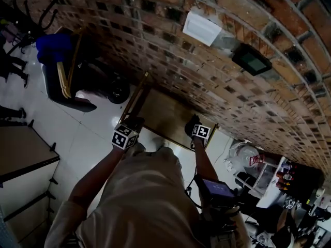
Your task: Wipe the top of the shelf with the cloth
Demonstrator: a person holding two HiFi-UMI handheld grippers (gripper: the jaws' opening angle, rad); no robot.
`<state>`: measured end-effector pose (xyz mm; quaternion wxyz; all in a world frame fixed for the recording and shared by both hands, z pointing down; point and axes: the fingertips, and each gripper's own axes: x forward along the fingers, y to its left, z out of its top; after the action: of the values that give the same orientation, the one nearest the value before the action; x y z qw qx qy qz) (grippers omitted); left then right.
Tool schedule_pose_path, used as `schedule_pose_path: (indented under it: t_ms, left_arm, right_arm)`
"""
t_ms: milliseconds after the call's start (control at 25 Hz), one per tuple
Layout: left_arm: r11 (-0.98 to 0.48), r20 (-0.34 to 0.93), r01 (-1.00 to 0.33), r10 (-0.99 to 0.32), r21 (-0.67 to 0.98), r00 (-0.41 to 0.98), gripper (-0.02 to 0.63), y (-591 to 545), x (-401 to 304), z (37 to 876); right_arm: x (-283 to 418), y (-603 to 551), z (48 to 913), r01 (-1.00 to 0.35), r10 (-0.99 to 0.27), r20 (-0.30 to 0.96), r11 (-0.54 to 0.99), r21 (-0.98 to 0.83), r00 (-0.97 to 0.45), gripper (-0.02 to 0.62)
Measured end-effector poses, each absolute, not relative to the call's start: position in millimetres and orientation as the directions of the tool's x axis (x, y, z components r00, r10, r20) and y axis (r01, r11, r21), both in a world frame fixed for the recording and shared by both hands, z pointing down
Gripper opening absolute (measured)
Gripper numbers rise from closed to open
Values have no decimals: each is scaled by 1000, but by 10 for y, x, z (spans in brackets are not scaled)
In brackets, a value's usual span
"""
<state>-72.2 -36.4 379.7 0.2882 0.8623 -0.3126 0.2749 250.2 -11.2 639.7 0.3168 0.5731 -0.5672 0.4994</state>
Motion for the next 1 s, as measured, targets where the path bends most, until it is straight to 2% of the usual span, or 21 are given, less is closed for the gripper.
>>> schedule_pose_path:
  t_ms: [200,560,1000]
  left_arm:
    - [-627,659,-703,-377,335,651,-21,-368,-1012,3832]
    - [-626,649,-699,-379,346,660,-21,-451,-1491,3719]
    - [-636,680,-684,-324,358,657,-21,-456,-2111,3796]
  right_arm:
    - [1683,-595,6228,-964,-371,901,-52,-261,-224,77]
    - [149,-1327,6341,-930,-336,867,102,-354,-367,77]
    - [-1025,-1868,6984,-890,-291,842,112,-442,-455,77]
